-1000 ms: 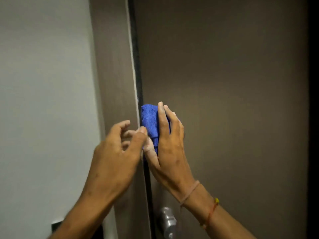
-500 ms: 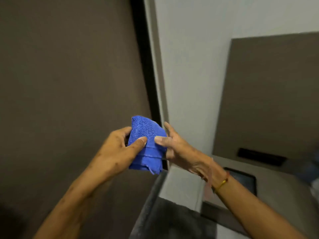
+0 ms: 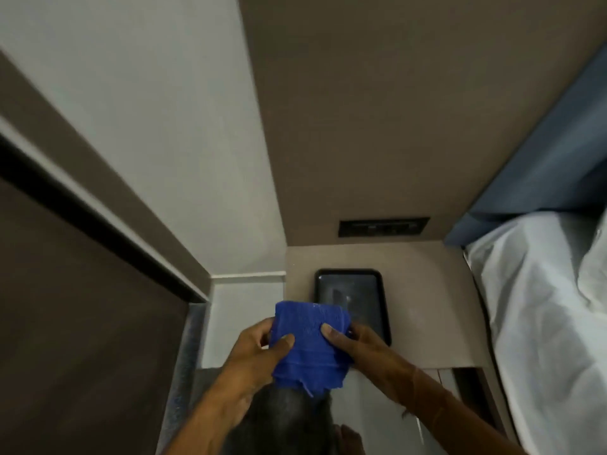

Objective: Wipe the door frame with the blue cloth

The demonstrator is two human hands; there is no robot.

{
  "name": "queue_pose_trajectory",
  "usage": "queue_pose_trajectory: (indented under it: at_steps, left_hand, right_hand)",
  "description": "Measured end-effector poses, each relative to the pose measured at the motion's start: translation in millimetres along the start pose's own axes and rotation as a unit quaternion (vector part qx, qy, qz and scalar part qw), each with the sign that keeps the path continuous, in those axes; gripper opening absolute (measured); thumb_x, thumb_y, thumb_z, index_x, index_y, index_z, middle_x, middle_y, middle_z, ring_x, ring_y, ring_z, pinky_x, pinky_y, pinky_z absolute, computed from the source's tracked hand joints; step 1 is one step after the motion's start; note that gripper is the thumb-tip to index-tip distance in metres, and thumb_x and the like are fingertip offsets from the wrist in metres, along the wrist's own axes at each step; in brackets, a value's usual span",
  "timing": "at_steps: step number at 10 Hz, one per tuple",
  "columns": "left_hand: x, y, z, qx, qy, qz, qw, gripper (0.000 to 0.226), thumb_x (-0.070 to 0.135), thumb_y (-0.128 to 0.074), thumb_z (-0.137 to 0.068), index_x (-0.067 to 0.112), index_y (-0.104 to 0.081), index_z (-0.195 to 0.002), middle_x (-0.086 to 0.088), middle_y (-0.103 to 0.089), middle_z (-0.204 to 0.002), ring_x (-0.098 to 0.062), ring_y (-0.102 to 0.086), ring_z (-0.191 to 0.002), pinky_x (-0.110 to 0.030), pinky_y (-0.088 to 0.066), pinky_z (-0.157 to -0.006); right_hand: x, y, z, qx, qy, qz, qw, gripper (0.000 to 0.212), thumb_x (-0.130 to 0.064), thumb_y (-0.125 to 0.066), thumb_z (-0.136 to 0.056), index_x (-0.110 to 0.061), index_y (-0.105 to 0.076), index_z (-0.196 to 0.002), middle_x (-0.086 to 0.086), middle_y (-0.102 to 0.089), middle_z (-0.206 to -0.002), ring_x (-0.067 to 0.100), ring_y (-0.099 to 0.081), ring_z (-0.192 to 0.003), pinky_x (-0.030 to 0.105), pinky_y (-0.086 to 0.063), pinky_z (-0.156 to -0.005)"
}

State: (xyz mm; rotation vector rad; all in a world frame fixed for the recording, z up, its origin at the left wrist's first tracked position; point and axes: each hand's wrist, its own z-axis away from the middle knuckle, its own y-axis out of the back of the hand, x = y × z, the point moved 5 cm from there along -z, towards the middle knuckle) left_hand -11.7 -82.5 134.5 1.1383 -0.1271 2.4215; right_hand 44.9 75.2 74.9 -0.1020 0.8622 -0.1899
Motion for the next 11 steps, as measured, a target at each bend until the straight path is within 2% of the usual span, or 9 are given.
queue_pose_trajectory:
  at_steps: [1, 2, 3, 4, 6, 7, 8, 9, 11]
  left_hand:
    - [-47, -41, -83, -0.004, 0.033, -0.021, 0.999, 0.027, 0.010, -0.059, -0.088, 0.012, -0.059, -0.115, -0.006, -0.069, -0.100, -0.018, -0.067, -0.084, -0.020, -0.056, -0.057]
    - [-74, -71, -145, 0.023, 0.025, -0.050, 0.998, 0.027, 0.010, -0.060, -0.087, 0.014, -0.058, -0.114, -0.001, -0.067, -0.097, -0.017, -0.065, -0.085, -0.026, -0.057, -0.067]
    - [-88, -95, -196, 0.062, -0.030, -0.116, 0.991, 0.038, 0.012, -0.062, -0.086, 0.014, -0.050, -0.122, -0.001, -0.060, -0.106, -0.021, -0.060, -0.095, -0.031, -0.053, -0.079]
    - [-101, -112, -231, 0.092, -0.080, -0.146, 0.982, 0.045, 0.009, -0.063, -0.084, 0.013, -0.043, -0.124, -0.007, -0.059, -0.102, -0.026, -0.062, -0.090, -0.038, -0.055, -0.073]
    - [-117, -122, -270, 0.131, -0.147, -0.222, 0.955, 0.040, 0.005, -0.059, -0.085, 0.007, -0.044, -0.122, -0.018, -0.056, -0.116, -0.024, -0.056, -0.100, -0.023, -0.042, -0.075]
    - [-123, -128, -270, 0.115, -0.174, -0.308, 0.928, 0.043, 0.005, -0.057, -0.085, 0.006, -0.044, -0.126, -0.018, -0.042, -0.131, -0.028, -0.048, -0.113, -0.028, -0.044, -0.087]
    - [-133, -144, -264, 0.048, -0.209, -0.465, 0.859, 0.055, 0.013, -0.058, -0.085, 0.010, -0.038, -0.136, -0.014, -0.029, -0.148, -0.028, -0.032, -0.133, -0.039, -0.039, -0.105]
    - [-151, -154, -268, -0.042, -0.180, -0.575, 0.797, 0.067, 0.020, -0.054, -0.089, 0.014, -0.018, -0.146, -0.007, -0.012, -0.158, -0.025, -0.009, -0.144, -0.038, -0.015, -0.117]
    - [-153, -151, -271, -0.082, -0.158, -0.594, 0.785, 0.076, 0.015, -0.054, -0.088, 0.016, -0.006, -0.147, -0.005, -0.001, -0.160, -0.024, 0.001, -0.146, -0.039, -0.002, -0.118]
  right_hand:
    - [44, 53, -52, 0.104, -0.028, 0.046, 0.993, 0.045, -0.054, -0.068, -0.069, -0.022, -0.062, -0.101, 0.001, -0.071, -0.101, 0.015, -0.070, -0.089, 0.029, -0.059, -0.076]
    - [69, 92, -97, 0.168, -0.044, 0.091, 0.981, 0.022, -0.043, -0.069, -0.078, -0.025, -0.057, -0.083, 0.000, -0.068, -0.089, 0.015, -0.067, -0.081, 0.024, -0.056, -0.068]
    - [81, 125, -138, 0.220, -0.043, 0.126, 0.966, 0.020, -0.036, -0.068, -0.081, -0.021, -0.057, -0.087, -0.002, -0.065, -0.089, 0.021, -0.063, -0.084, 0.015, -0.051, -0.063]
    - [91, 146, -167, 0.281, -0.045, 0.146, 0.948, 0.051, -0.030, -0.071, -0.080, -0.007, -0.049, -0.120, 0.013, -0.061, -0.118, 0.031, -0.059, -0.108, 0.035, -0.051, -0.088]
    - [99, 157, -201, 0.261, -0.005, 0.229, 0.938, 0.054, -0.019, -0.065, -0.085, -0.010, -0.038, -0.130, 0.016, -0.050, -0.130, 0.030, -0.051, -0.117, 0.037, -0.046, -0.096]
    - [100, 145, -198, 0.246, 0.084, 0.415, 0.872, 0.055, -0.014, -0.062, -0.084, -0.010, -0.037, -0.133, 0.019, -0.038, -0.136, 0.031, -0.042, -0.120, 0.040, -0.042, -0.100]
    - [109, 123, -198, 0.142, 0.145, 0.582, 0.787, 0.057, -0.009, -0.057, -0.086, -0.010, -0.035, -0.138, 0.019, -0.034, -0.145, 0.034, -0.036, -0.130, 0.045, -0.039, -0.106]
    - [124, 117, -204, 0.066, 0.094, 0.646, 0.755, 0.057, -0.014, -0.047, -0.092, -0.011, -0.023, -0.144, 0.014, -0.021, -0.154, 0.031, -0.020, -0.141, 0.044, -0.020, -0.117]
    - [128, 116, -209, 0.026, 0.042, 0.666, 0.745, 0.070, -0.011, -0.050, -0.091, -0.011, -0.007, -0.147, 0.014, -0.006, -0.158, 0.032, -0.008, -0.144, 0.042, -0.006, -0.119]
